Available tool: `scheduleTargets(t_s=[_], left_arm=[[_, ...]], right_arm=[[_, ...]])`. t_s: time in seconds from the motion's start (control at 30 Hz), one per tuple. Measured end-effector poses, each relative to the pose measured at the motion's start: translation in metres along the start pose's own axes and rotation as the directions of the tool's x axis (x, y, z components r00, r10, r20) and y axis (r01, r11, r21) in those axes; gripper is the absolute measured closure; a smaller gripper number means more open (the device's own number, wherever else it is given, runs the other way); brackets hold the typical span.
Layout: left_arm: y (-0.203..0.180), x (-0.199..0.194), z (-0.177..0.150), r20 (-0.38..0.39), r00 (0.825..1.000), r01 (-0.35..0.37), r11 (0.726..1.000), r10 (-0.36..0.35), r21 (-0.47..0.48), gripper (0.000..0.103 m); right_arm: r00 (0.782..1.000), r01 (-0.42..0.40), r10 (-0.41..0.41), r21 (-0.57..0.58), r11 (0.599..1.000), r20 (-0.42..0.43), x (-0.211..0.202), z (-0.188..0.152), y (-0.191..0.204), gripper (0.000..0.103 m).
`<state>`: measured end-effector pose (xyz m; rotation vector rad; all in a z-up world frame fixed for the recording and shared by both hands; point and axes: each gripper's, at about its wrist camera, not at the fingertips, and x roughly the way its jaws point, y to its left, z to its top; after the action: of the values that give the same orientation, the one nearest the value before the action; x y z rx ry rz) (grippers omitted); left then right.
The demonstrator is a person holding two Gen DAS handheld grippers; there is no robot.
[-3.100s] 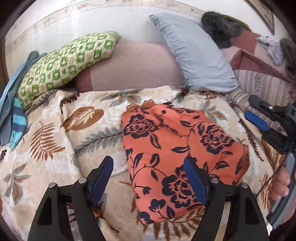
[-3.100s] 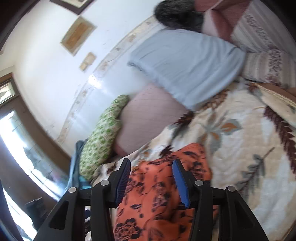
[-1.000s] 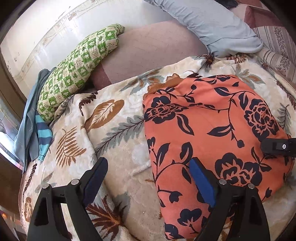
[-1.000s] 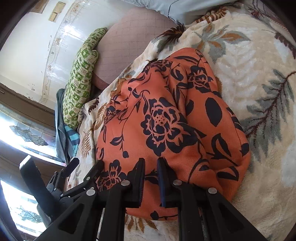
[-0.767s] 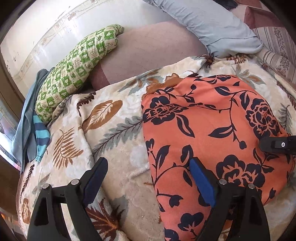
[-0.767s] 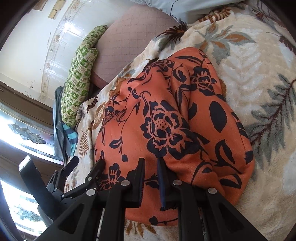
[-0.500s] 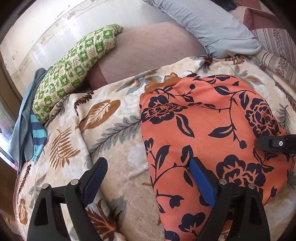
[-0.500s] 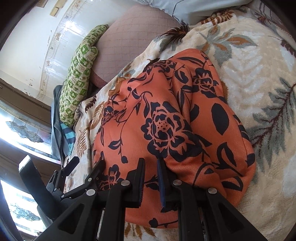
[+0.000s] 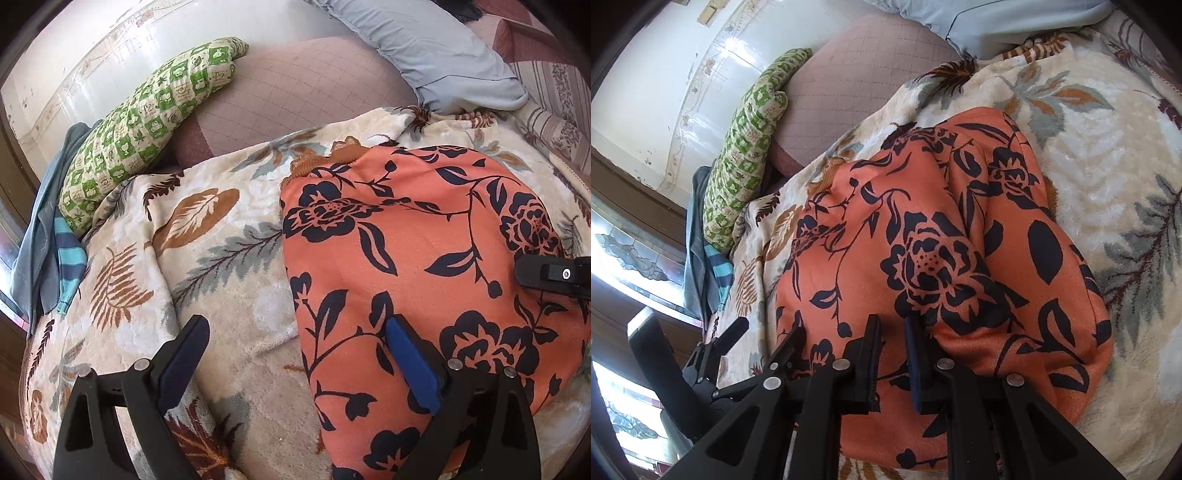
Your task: Fold small clothes
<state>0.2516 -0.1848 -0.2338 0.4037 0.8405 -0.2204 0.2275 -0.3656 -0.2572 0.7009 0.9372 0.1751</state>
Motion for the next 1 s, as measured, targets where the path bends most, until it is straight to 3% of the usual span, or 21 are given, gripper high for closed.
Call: scheduleTargets(t_s=[0.17,0.27,0.63,0.83,0.9,1.0], left_arm=[[-0.001,0.000,0.000,0.002,1.000,-0.006,1.000,0.006,0.005,0.006],[-0.002,0.001,-0.001,-0.003,1.000,-0.005,1.000,0.005,0.010,0.006],[0.008,-0.023,0.003,-0.014,1.000,-0.011,1.000,0.010,-0.004,0.006],[0.016,-0.037,-0.022,-0.041,0.999,0.014,1.000,-0.015,-0.024,0.006],[0.018,-0.034,-0.030,-0.032,0.999,0.016,0.999,-0.017,-0.041,0.006],[0.014,-0.026,-0.030,-0.057,0.998,0.018,0.999,-0.020,-0.049,0.006]], right_arm=[[0.995,-0.035,0.038,-0.039,0.999,0.088,-0.014,0.002,0.013,0.087],[0.998,0.058,-0.058,0.011,0.998,-0.007,0.008,0.000,0.002,0.087],[0.999,-0.027,0.027,0.025,0.999,0.018,-0.009,0.004,-0.003,0.087],[0.997,-0.070,0.070,-0.006,0.998,0.023,-0.029,0.002,-0.008,0.087],[0.998,-0.067,0.067,-0.026,0.997,0.001,-0.030,-0.002,-0.008,0.087],[0.996,0.005,-0.007,-0.020,1.000,-0.094,-0.013,-0.012,-0.014,0.086]])
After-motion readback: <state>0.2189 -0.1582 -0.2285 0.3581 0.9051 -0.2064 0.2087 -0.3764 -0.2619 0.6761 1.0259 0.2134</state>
